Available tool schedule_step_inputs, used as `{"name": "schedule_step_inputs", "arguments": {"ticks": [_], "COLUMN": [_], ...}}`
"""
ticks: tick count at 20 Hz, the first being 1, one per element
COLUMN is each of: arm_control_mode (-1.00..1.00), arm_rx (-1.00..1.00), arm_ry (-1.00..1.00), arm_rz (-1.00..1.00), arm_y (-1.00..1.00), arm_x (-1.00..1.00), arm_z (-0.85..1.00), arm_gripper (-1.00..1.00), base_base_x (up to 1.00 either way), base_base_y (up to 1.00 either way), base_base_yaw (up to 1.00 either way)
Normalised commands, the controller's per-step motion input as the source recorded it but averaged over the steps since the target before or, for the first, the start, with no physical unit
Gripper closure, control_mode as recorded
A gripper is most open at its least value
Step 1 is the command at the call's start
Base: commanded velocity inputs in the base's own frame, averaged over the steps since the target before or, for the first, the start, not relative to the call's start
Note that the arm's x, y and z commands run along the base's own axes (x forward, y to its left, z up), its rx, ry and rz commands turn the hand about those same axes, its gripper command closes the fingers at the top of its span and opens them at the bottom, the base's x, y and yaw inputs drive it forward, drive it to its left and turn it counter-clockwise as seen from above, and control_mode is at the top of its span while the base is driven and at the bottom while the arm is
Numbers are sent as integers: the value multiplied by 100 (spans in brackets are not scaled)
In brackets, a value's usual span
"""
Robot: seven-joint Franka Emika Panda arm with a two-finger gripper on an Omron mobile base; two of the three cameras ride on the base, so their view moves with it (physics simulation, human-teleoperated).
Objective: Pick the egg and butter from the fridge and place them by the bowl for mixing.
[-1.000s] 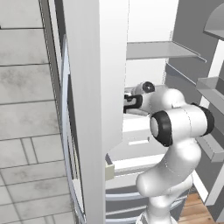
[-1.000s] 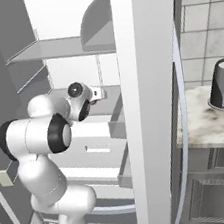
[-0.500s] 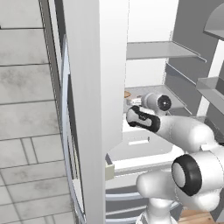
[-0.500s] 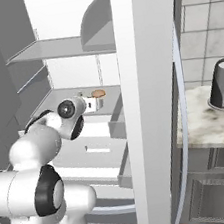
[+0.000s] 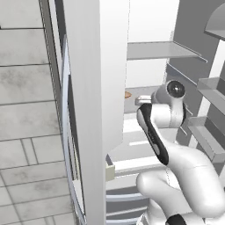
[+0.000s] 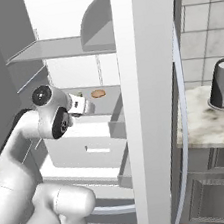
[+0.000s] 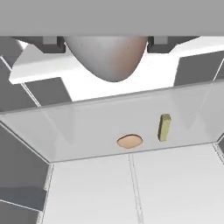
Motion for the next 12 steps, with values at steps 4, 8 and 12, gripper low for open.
{"name": "schedule_step_inputs", "arguments": {"ticks": [4,8,12], "arm_control_mode": [-100,-100,-100], "arm_rx": [1,0,1], "arm_ry": [18,5,1], "arm_rz": [-11,-7,-7], "arm_y": [-5,-8,-6], "arm_x": [-100,-100,-100], "arm_z": [0,-22,-24], "arm_gripper": [100,100,100], "base_base_x": [0,0,0], "base_base_y": [0,0,0], "base_base_yaw": [0,0,0]}}
